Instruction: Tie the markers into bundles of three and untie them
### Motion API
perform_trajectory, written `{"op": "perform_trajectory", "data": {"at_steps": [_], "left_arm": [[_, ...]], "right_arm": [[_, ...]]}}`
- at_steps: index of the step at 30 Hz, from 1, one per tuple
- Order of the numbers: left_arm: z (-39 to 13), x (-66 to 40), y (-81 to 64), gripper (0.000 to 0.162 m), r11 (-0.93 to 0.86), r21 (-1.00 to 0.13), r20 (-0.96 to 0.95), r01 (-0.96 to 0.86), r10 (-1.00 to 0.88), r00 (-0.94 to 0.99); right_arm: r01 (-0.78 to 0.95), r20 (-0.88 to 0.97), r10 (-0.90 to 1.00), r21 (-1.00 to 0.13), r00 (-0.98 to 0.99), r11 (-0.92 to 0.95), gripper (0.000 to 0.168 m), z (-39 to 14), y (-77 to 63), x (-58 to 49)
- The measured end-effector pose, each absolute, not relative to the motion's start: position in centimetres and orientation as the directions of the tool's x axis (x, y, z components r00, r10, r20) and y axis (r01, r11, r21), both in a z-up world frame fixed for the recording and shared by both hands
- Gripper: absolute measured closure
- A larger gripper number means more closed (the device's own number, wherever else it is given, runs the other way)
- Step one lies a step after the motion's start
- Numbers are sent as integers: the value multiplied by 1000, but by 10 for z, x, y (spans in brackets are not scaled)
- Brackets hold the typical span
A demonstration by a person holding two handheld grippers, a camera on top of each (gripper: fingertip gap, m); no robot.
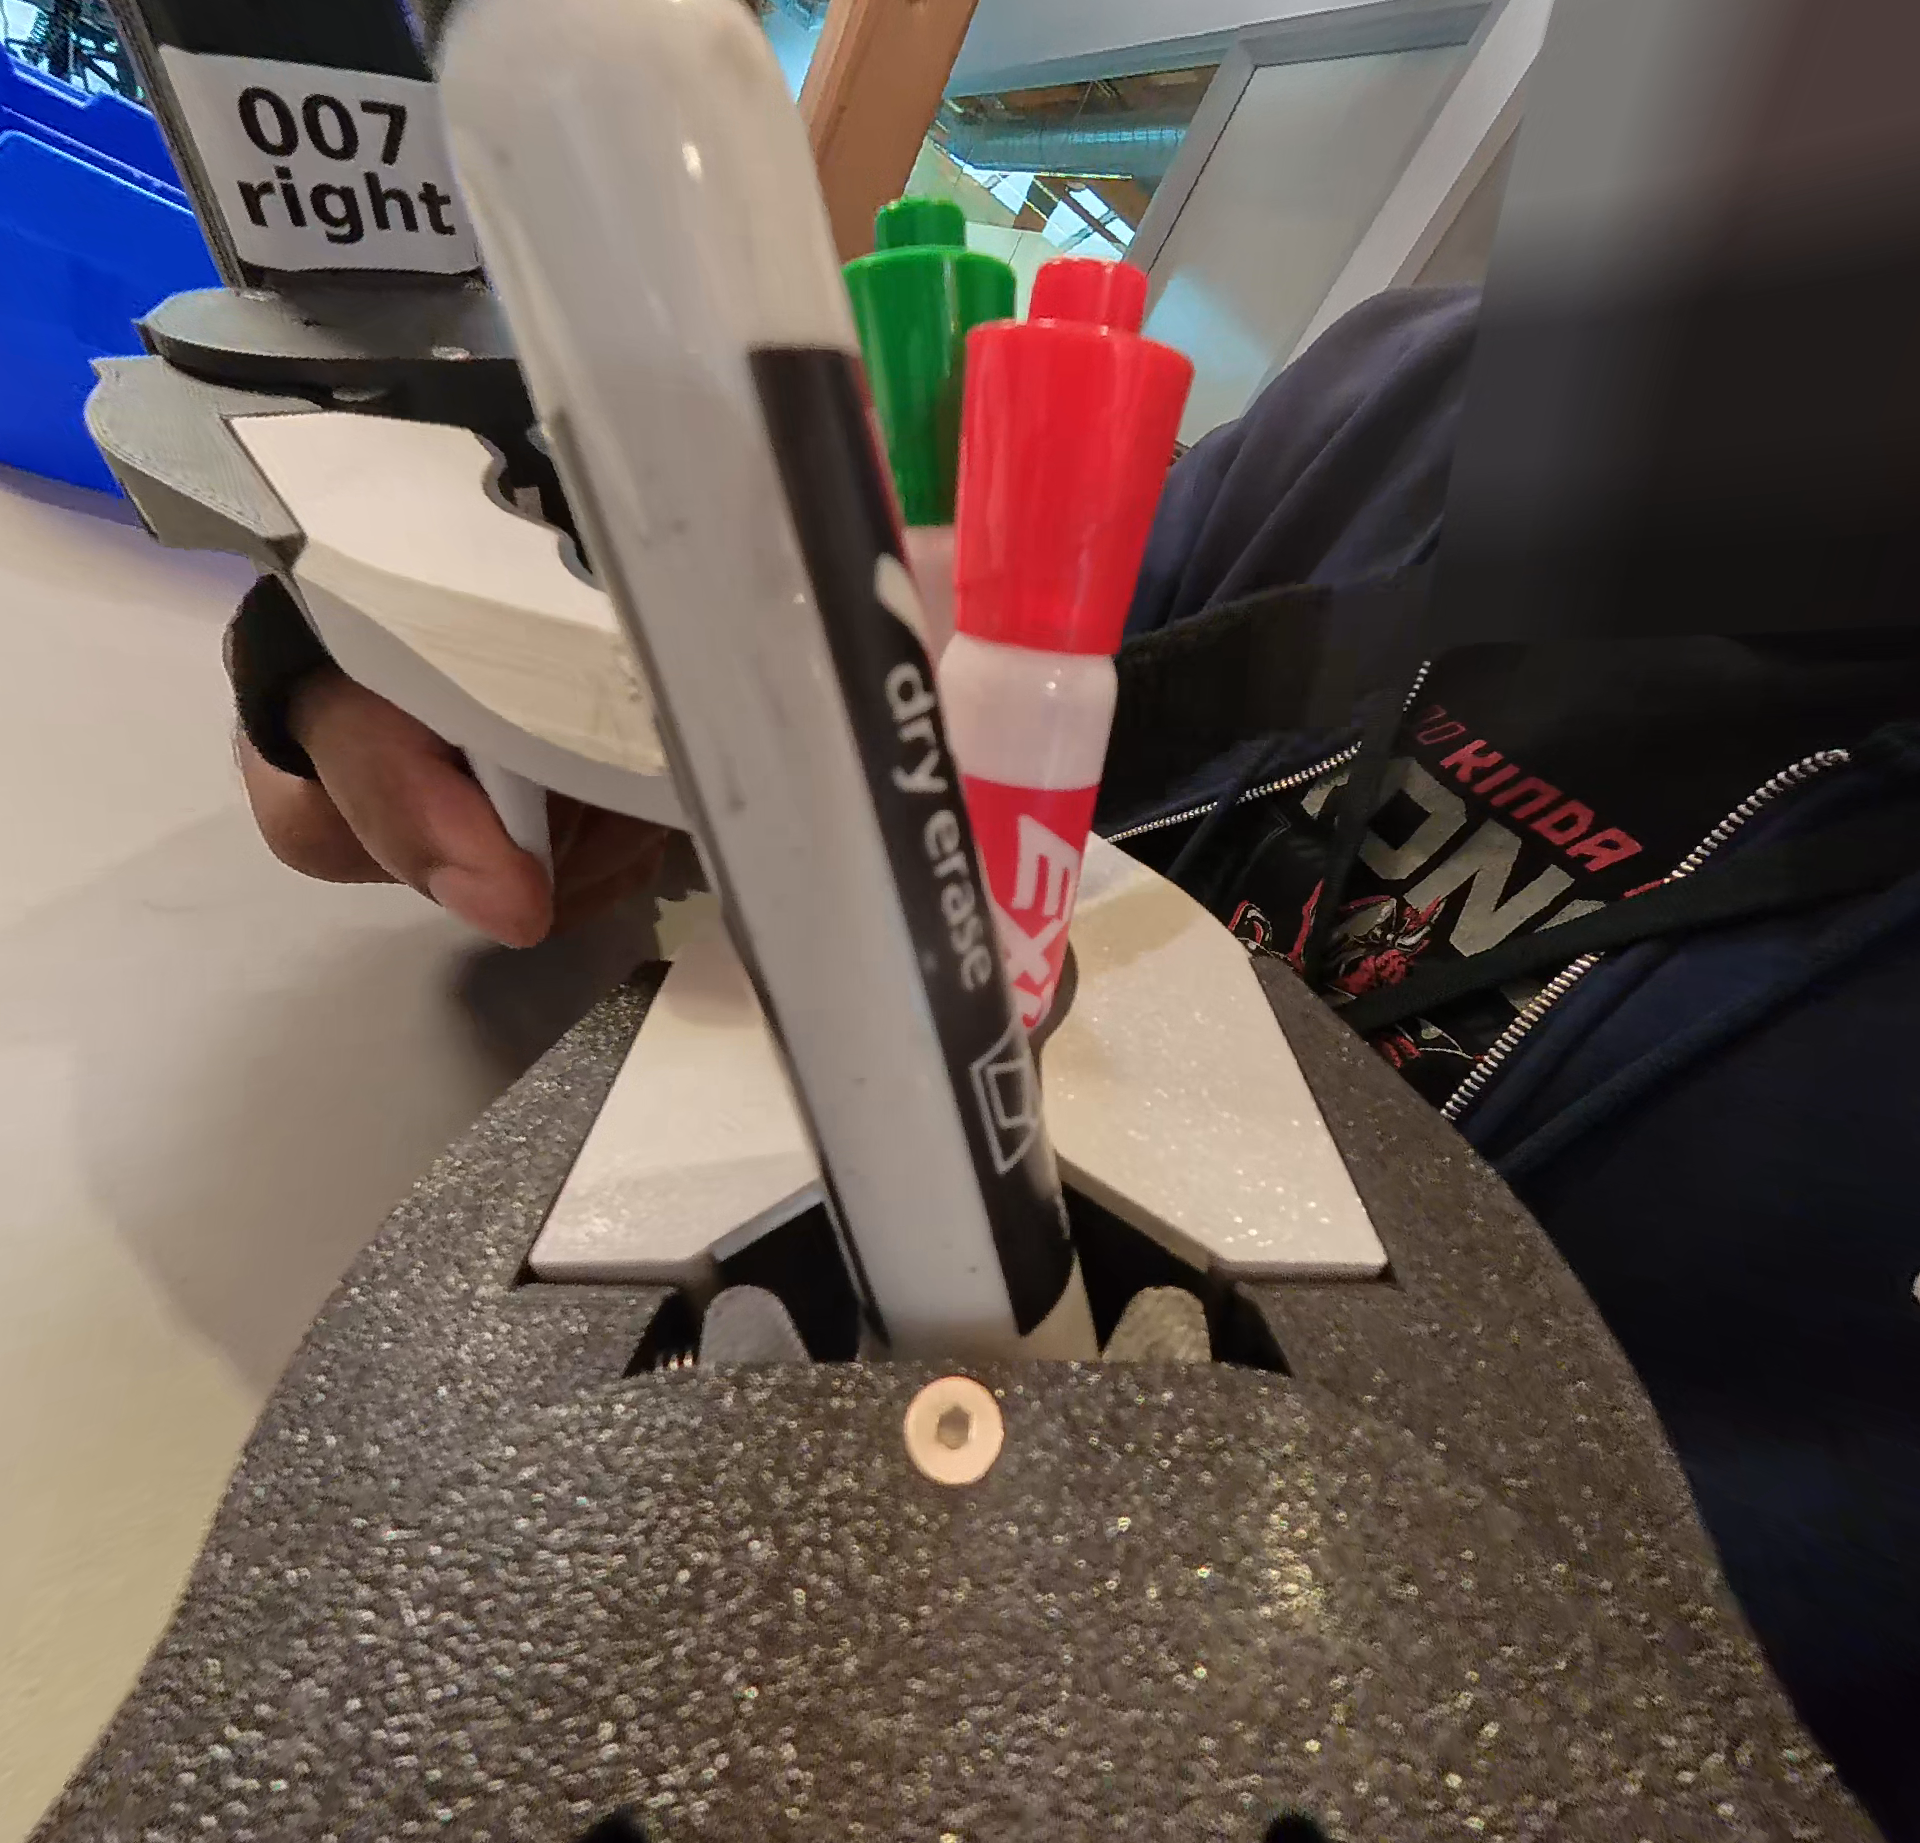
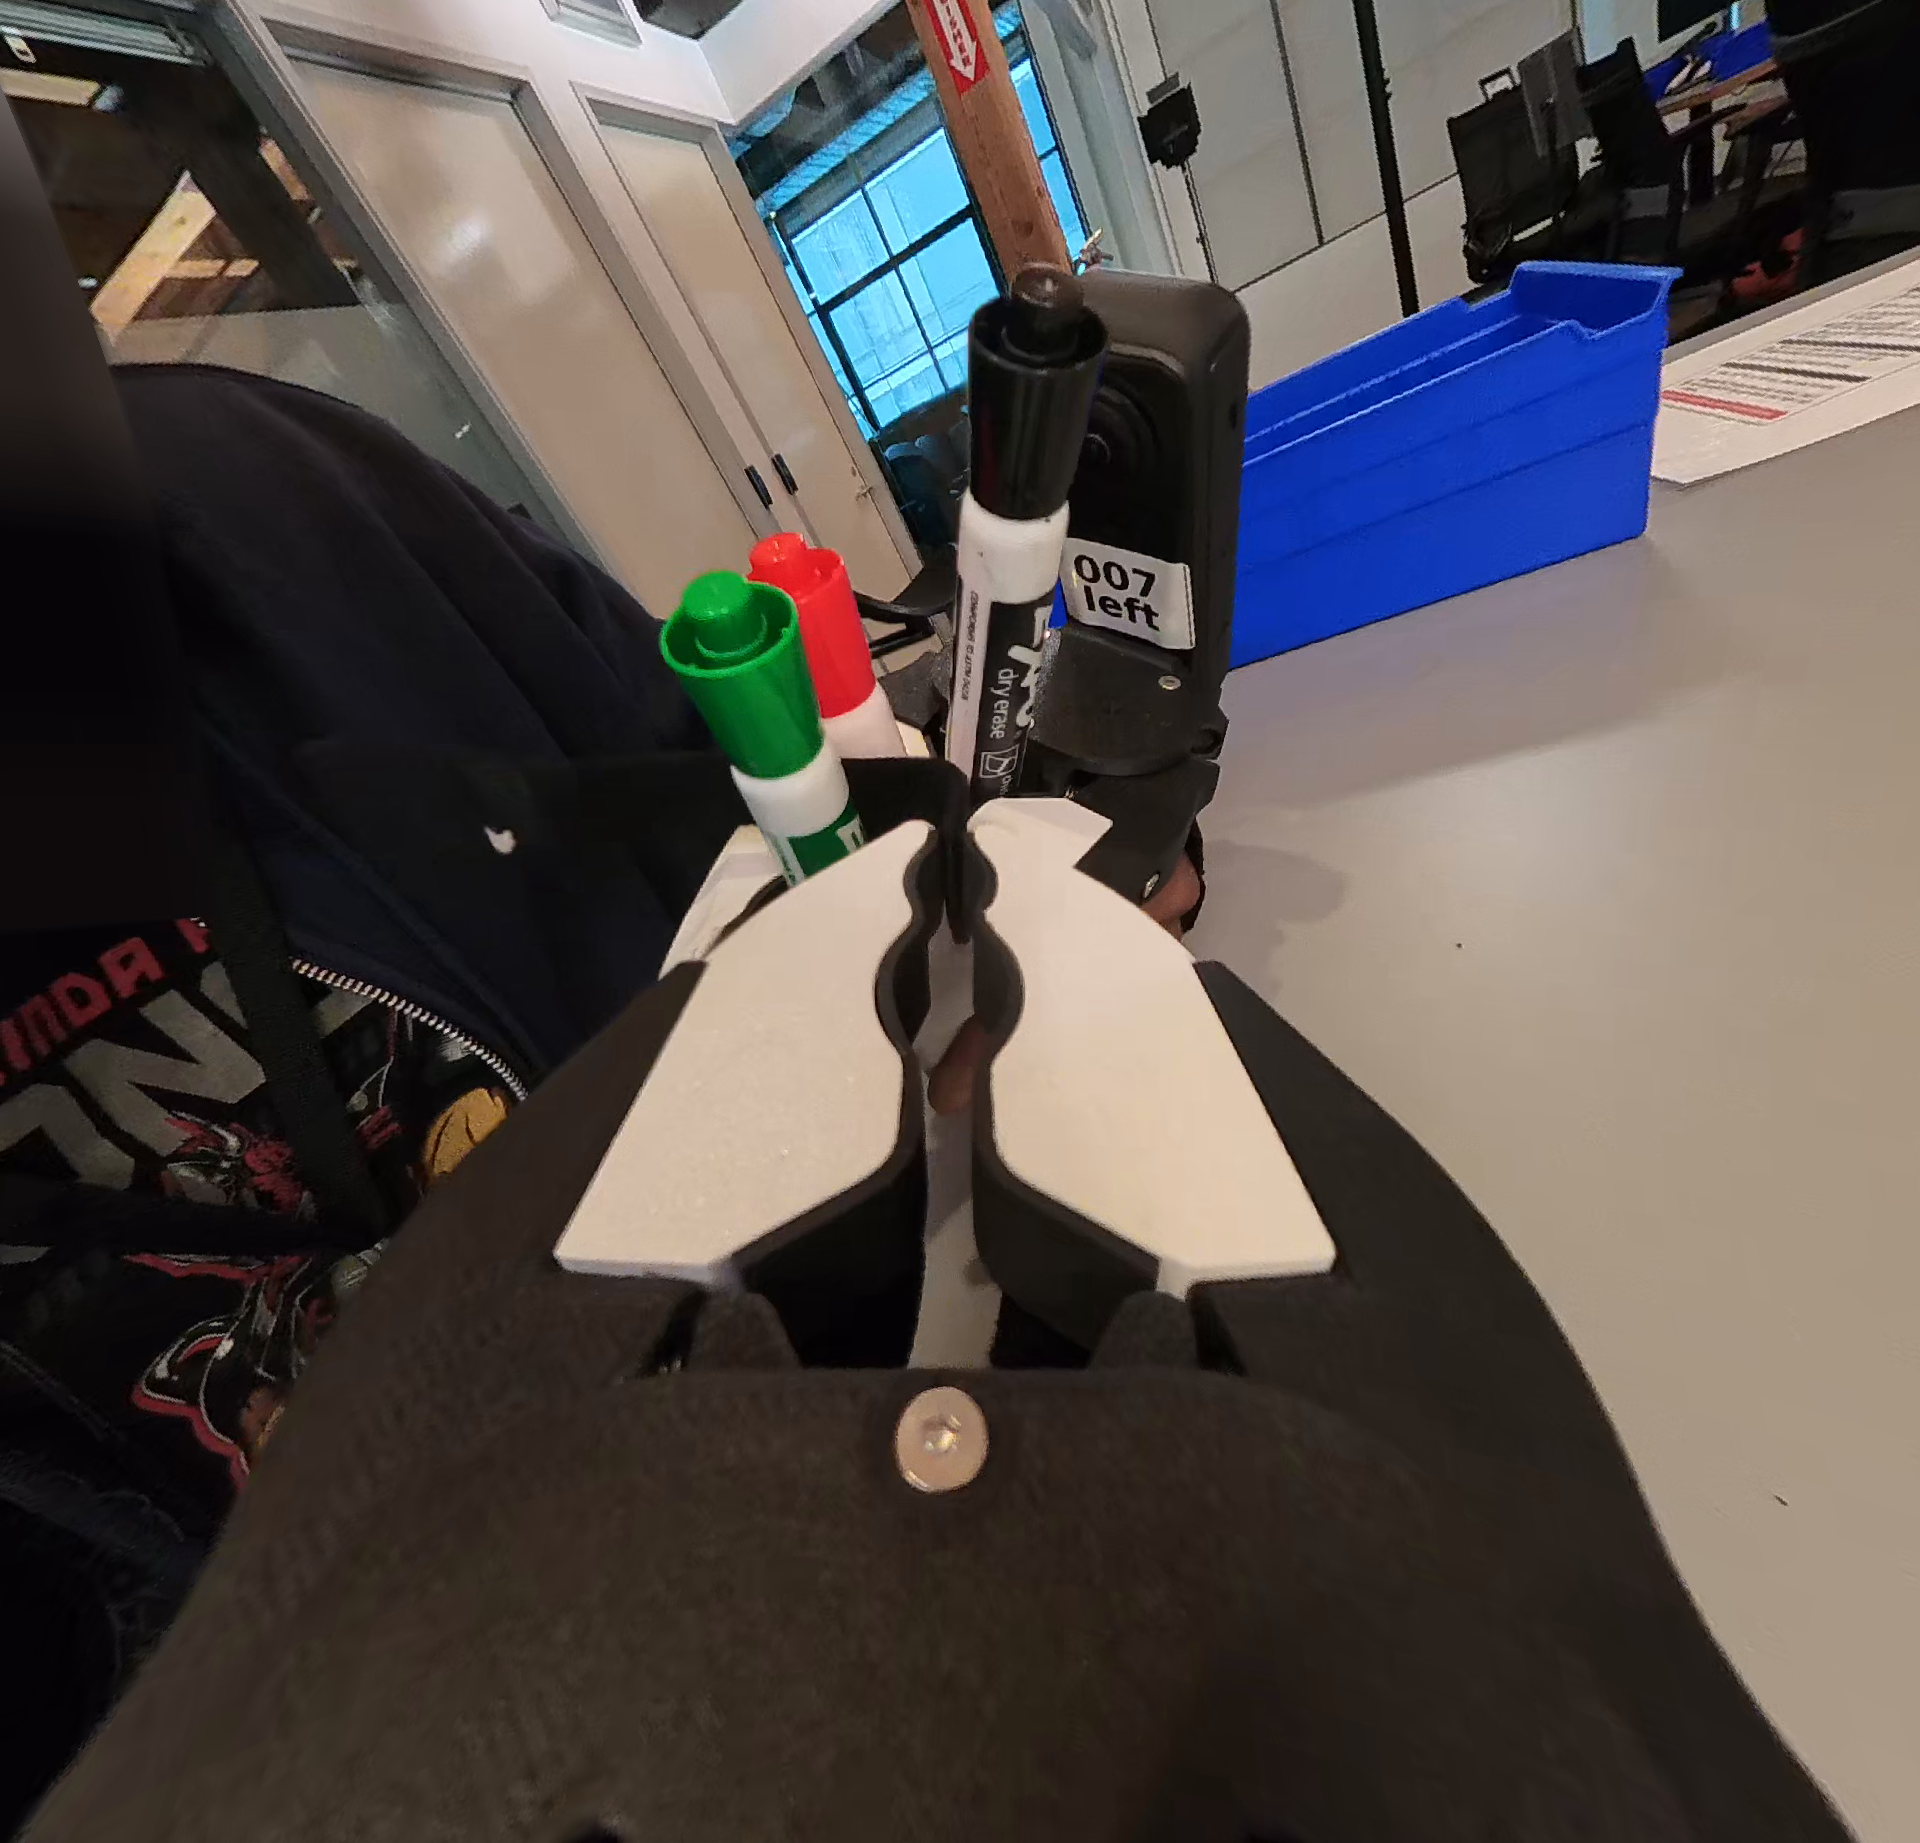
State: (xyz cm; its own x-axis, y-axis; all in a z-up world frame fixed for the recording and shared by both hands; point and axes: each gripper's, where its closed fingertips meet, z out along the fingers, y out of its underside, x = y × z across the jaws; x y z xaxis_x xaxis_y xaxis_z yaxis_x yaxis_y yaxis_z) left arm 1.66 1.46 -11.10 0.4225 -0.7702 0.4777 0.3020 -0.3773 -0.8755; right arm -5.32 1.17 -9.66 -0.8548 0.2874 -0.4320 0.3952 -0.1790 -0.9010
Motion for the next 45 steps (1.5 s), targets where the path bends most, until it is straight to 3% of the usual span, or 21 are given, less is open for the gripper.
{"op": "perform_trajectory", "data": {"at_steps": [4, 8, 16, 22, 25, 33, 39, 45], "left_arm": [[-111, 16, 16, 142, -372, -878, 474, 301, -763, 439], [-105, 13, 16, 143, -363, -871, 482, 332, -766, 425], [-103, 16, 14, 143, -378, -857, 500, 351, -775, 387], [-109, 24, 10, 143, -432, -837, 534, 335, -778, 330], [-108, 24, 10, 143, -429, -839, 531, 336, -781, 329], [-109, 21, 14, 143, -431, -834, 540, 345, -765, 349], [-108, 12, 21, 143, -389, -856, 510, 339, -739, 440], [-109, 5, 27, 143, -370, -861, 505, 349, -705, 498]], "right_arm": [[380, -421, 304, -906, -855, -184, 164, -96, 14, -55], [354, -416, 311, -905, -854, -237, 143, -90, 26, -58], [335, -406, 290, -904, -867, -265, 133, -89, 33, -58], [358, -422, 226, -892, -878, -275, 151, -89, 24, -53], [372, -422, 228, -899, -878, -231, 167, -95, 18, -51], [319, -373, 253, -919, -893, -232, 168, -90, 19, -50], [303, -376, 285, -914, -882, -269, 132, -87, 32, -54], [227, -303, 241, -928, -922, -296, 123, -75, 29, -41]]}}
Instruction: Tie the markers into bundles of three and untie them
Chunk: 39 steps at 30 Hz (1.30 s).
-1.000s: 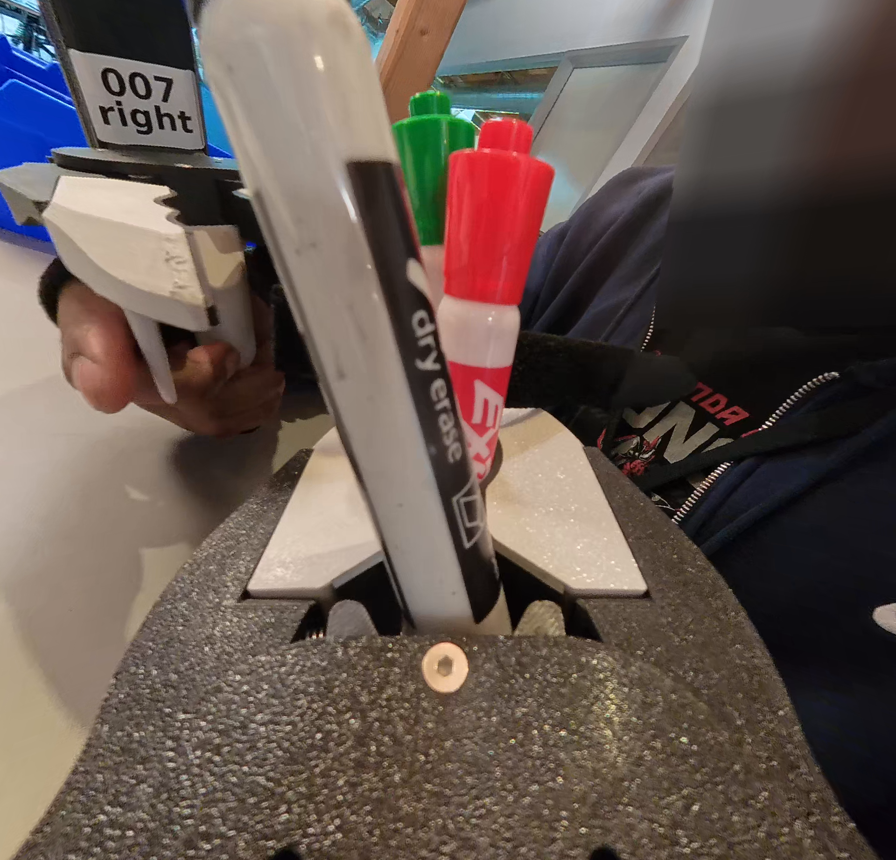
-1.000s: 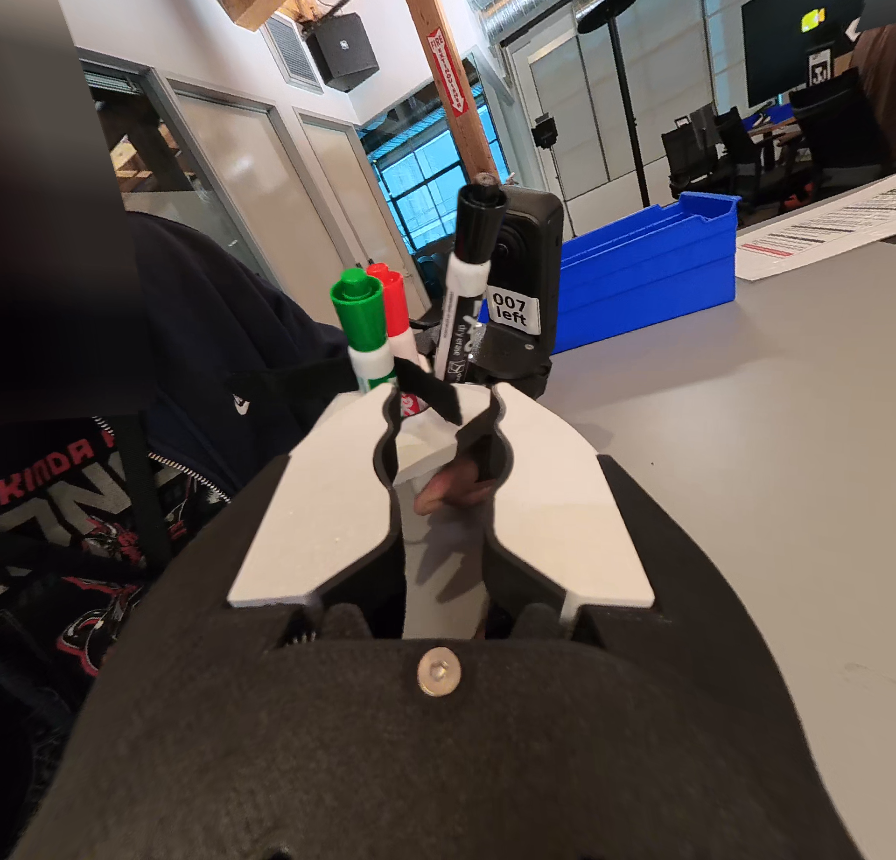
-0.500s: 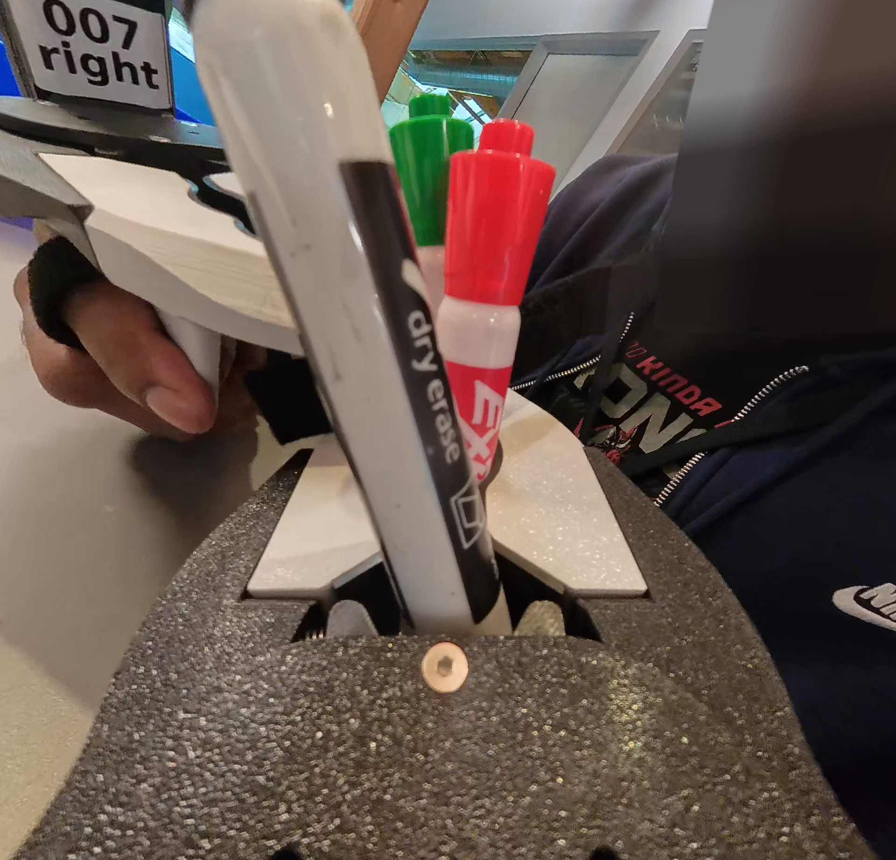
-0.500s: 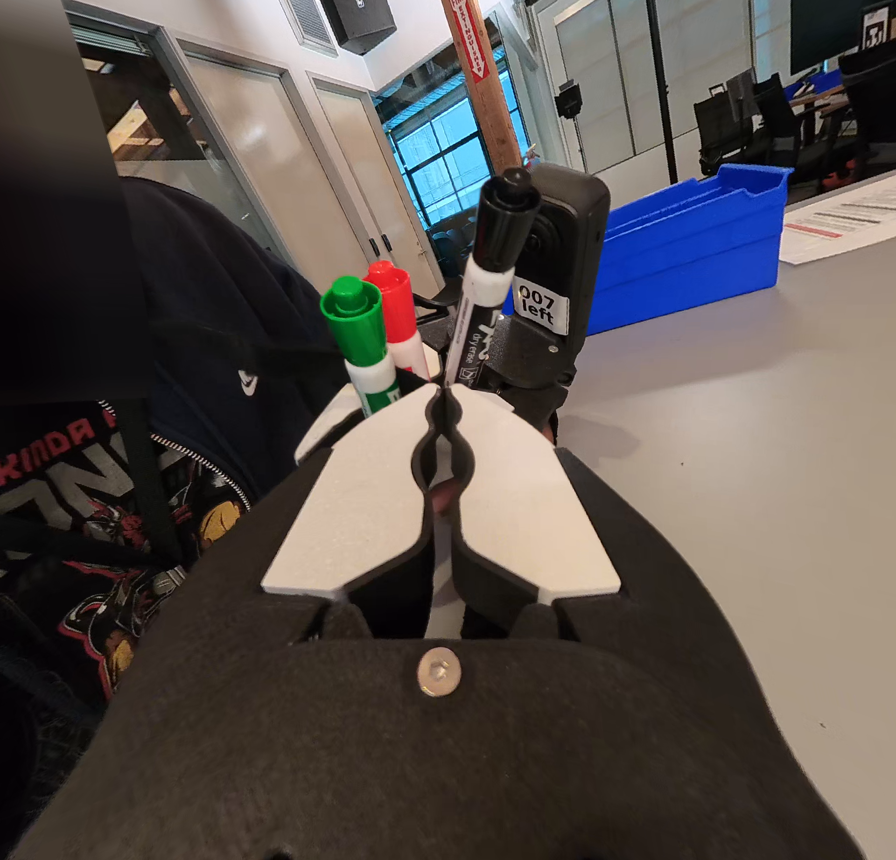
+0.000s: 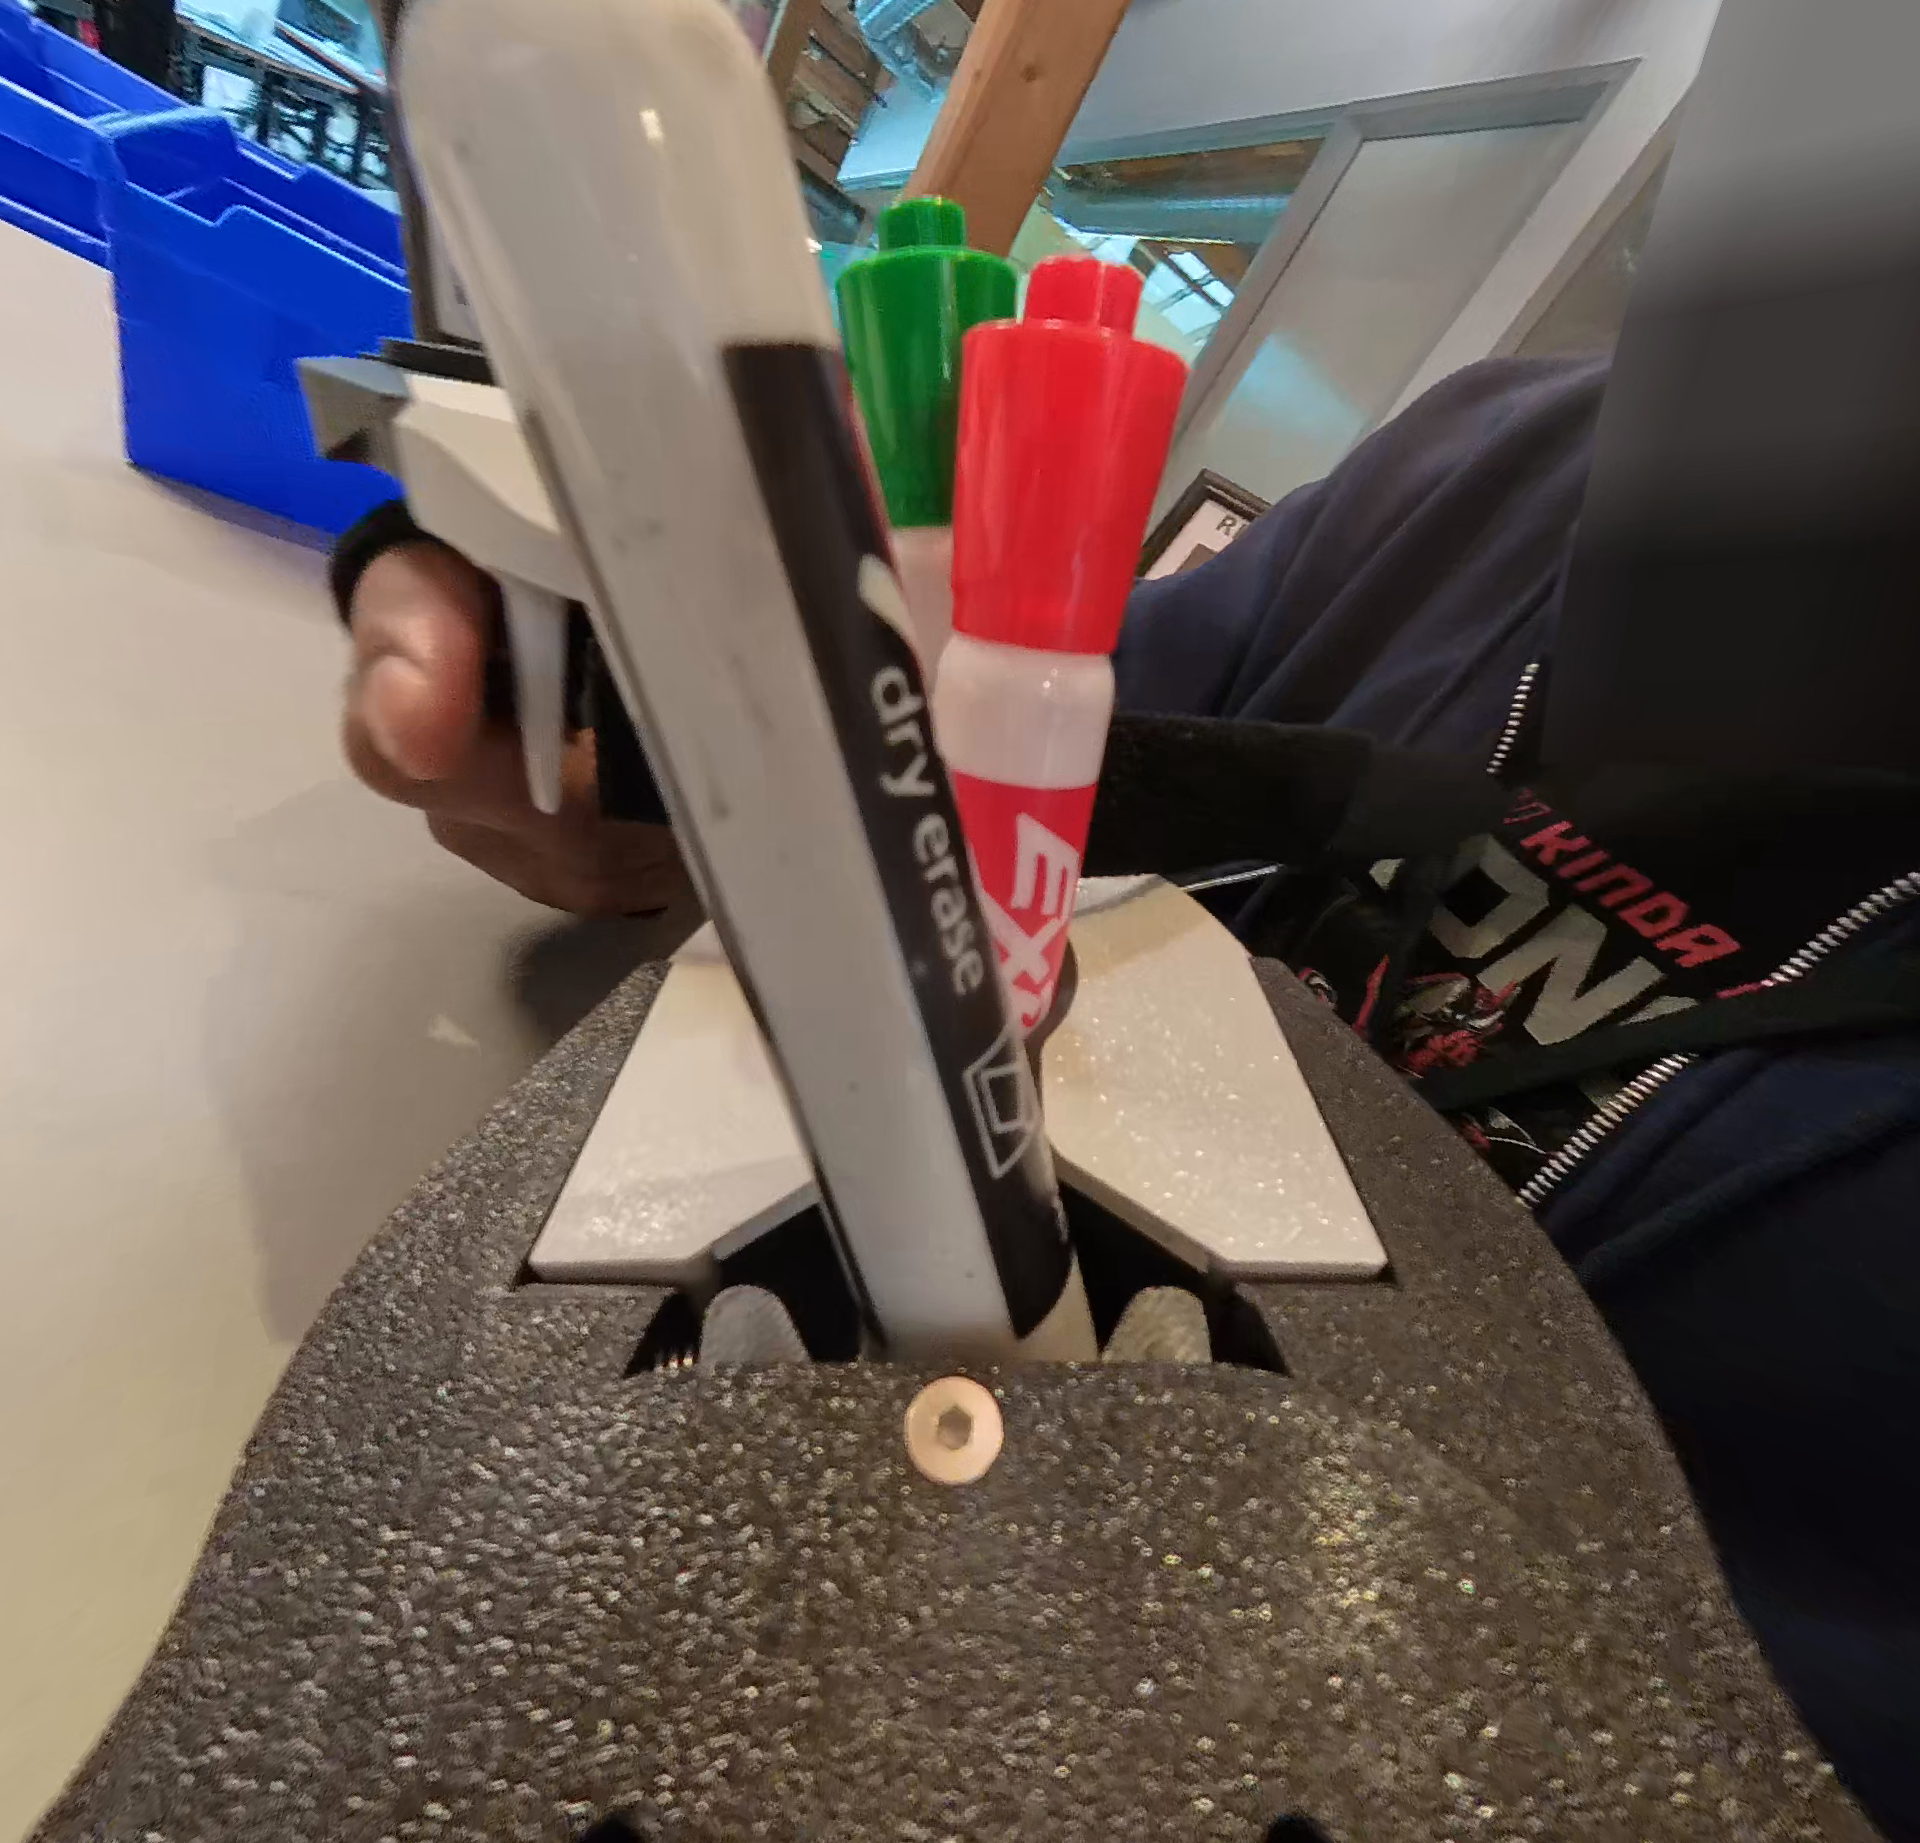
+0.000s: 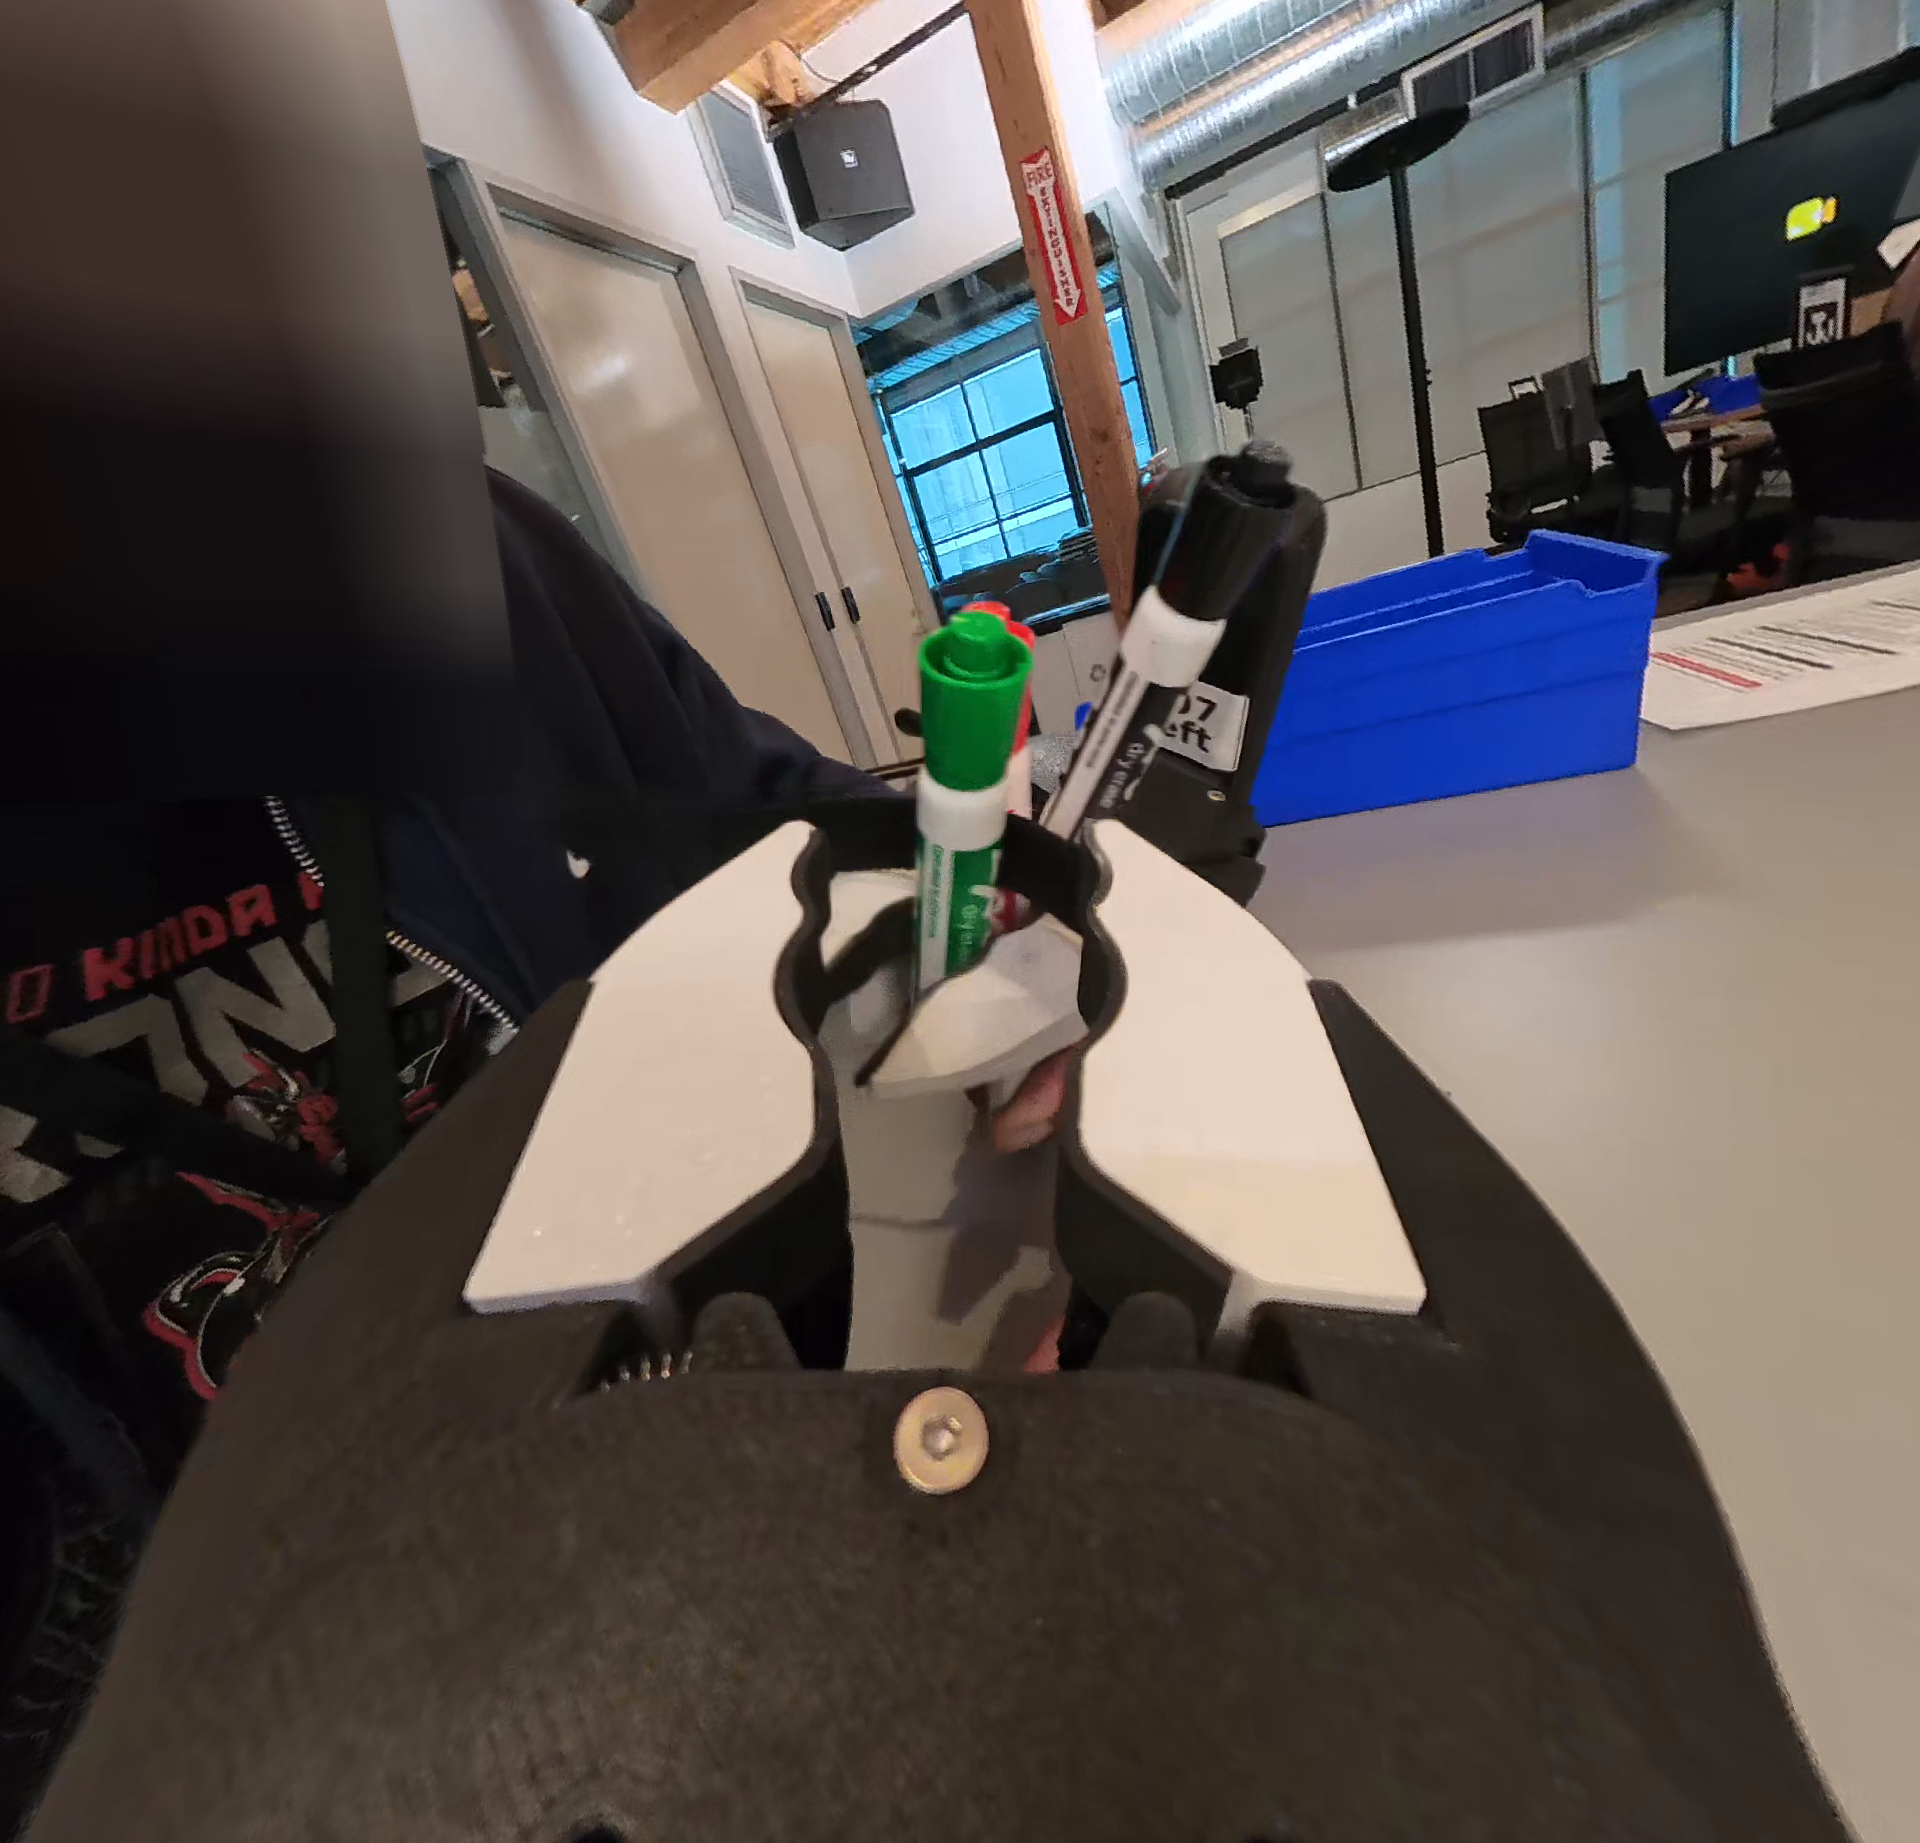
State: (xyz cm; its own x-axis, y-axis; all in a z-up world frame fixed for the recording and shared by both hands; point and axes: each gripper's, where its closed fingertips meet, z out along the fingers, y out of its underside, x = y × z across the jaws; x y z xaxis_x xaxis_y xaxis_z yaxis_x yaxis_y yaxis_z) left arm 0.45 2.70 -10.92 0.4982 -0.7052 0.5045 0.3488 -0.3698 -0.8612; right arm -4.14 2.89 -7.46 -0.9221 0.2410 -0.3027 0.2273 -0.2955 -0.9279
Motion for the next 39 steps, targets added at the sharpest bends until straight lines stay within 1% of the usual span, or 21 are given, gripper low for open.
{"op": "perform_trajectory", "data": {"at_steps": [8, 12, 14, 16, 19, 21, 24, 28, 33, 34, 37, 39], "left_arm": [[-125, 1, 37, 143, -351, -906, 418, 238, -643, 642], [-132, -15, 48, 143, -303, -941, 300, 151, -538, 788], [-137, -24, 52, 143, -300, -948, 243, 105, -473, 847], [-140, -32, 55, 143, -303, -948, 224, 97, -419, 880], [-146, -41, 58, 143, -328, -939, 221, 101, -353, 909], [-146, -37, 57, 143, -330, -938, 229, 102, -374, 899], [-146, -27, 55, 143, -338, -937, 234, 87, -422, 876], [-149, -18, 53, 143, -356, -932, 234, 62, -463, 855], [-155, -18, 54, 143, -394, -917, 246, 56, -450, 859], [-156, -18, 54, 143, -400, -915, 240, 50, -441, 864], [-162, -22, 54, 143, -417, -909, 202, 9, -420, 885], [-163, -23, 54, 143, -423, -906, 198, 3, -418, 886]], "right_arm": [[150, -232, 326, -954, -917, -258, 125, -76, 16, -44], [141, -249, 437, -954, -864, -265, 117, -73, 22, -57], [150, -256, 495, -958, -830, -244, 112, -75, 24, -63], [158, -242, 527, -967, -815, -199, 110, -79, 22, -65], [133, -208, 568, -976, -796, -171, 112, -83, 17, -68], [106, -182, 594, -981, -784, -161, 119, -85, 17, -71], [60, -156, 591, -982, -792, -179, 125, -83, 16, -70], [66, -167, 548, -978, -820, -198, 126, -83, 15, -66], [82, -138, 549, -989, -825, -125, 129, -91, 6, -65], [90, -144, 551, -988, -822, -123, 131, -92, 5, -65], [130, -188, 558, -981, -809, -142, 149, -93, 7, -69], [140, -209, 556, -977, -804, -163, 149, -94, 8, -70]]}}
